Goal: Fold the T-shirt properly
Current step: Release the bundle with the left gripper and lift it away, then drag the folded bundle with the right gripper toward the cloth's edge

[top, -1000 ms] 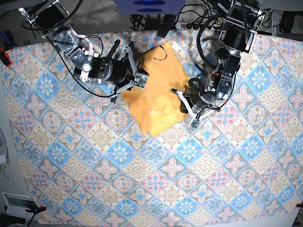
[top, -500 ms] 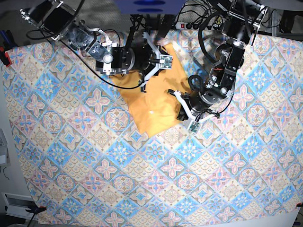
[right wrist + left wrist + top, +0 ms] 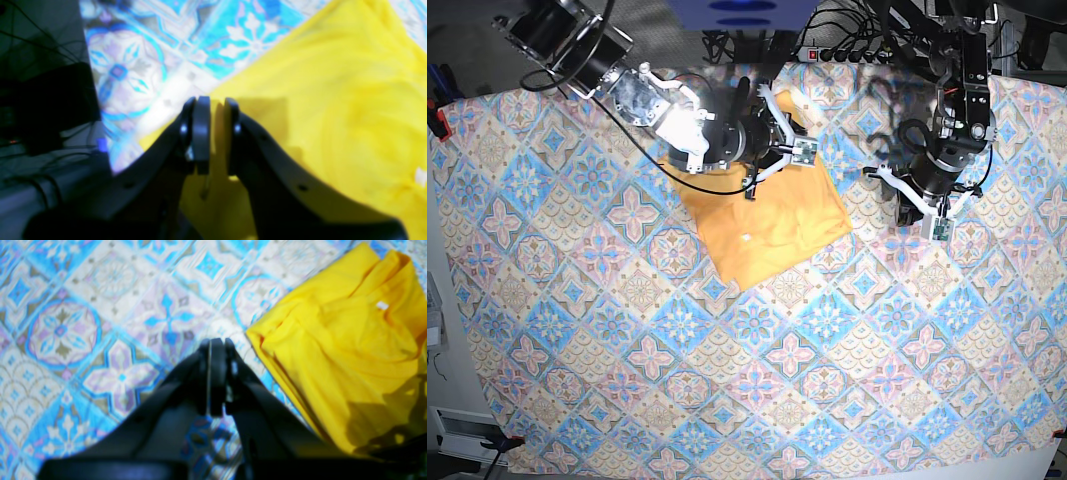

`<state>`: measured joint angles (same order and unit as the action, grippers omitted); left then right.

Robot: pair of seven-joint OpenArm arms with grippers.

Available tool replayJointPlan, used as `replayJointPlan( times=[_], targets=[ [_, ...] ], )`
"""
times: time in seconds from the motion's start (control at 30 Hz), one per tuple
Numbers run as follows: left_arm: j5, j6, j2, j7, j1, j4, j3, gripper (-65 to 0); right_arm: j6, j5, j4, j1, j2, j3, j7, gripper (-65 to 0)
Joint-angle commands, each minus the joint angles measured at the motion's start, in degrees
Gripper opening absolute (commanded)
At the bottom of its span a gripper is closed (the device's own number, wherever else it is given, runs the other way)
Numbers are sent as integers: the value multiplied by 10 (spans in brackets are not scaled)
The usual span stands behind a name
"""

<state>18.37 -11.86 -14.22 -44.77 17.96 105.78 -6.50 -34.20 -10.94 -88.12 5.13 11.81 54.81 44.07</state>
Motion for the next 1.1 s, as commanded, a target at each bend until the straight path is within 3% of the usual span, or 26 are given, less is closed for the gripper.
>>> replayJointPlan(
  times=[0.0,0.2,0.4,0.53,0.83,1.07],
  targets=[
    [8,-2,-2,12,2,12,-7,-650,-1,-7,6,13,-10,-3,-10,-578],
    [8,-2,-2,16,20,13,-29,-650,-1,-6,74,23,-58,-3,-16,-578],
    [8,-2,9,16,23,13,-30,-650,0,-6,153,39,-72,-10,-80,-578],
    [8,-2,9,15,23,13,-30,-650,1,-6,191,56,-72,-32,-99,-579],
    [8,-2,9,15,23,13,-30,-650,1,-5,206,71,-69,-164,-110,-579],
    [8,-2,9,14,22,13,-30,-650,1,-5,206,107,-14,-180,-110,-579]
  ],
)
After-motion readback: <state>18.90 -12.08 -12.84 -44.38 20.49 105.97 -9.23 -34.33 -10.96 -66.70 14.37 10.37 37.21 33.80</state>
